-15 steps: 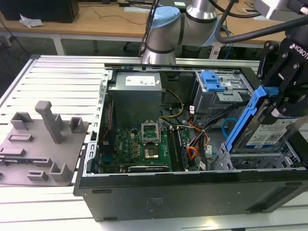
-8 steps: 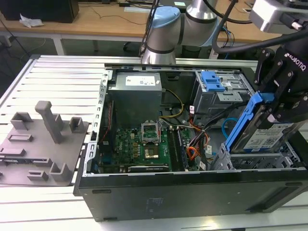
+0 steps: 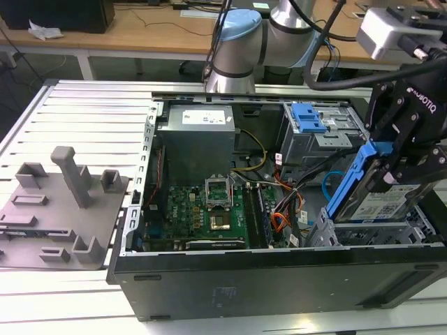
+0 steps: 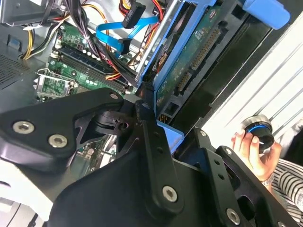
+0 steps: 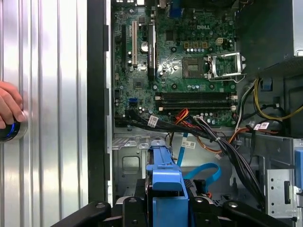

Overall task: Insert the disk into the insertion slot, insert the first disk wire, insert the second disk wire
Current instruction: 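Insert the disk into the insertion slot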

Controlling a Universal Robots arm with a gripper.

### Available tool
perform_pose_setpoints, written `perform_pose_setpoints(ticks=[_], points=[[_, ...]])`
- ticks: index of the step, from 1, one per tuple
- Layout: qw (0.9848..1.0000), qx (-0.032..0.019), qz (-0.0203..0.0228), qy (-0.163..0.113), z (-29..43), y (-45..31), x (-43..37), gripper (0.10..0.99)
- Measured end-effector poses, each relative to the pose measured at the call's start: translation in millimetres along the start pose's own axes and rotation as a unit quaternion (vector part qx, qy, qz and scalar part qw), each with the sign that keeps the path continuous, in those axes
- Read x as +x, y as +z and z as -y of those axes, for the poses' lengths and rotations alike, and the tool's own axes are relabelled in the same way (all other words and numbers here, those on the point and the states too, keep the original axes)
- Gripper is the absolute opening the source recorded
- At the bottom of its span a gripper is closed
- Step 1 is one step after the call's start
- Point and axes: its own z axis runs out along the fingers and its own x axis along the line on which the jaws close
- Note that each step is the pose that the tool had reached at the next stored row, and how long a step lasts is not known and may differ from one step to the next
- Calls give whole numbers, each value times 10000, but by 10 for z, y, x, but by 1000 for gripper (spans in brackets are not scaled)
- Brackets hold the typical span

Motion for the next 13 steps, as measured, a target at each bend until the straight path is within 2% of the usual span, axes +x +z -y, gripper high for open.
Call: perform_pose_setpoints(ticks=[6,7,13], points=[[10000,0,-3,0,1,15,0,376],[10000,0,-2,0,1,15,0,443],[10000,0,-4,0,1,16,0,443]])
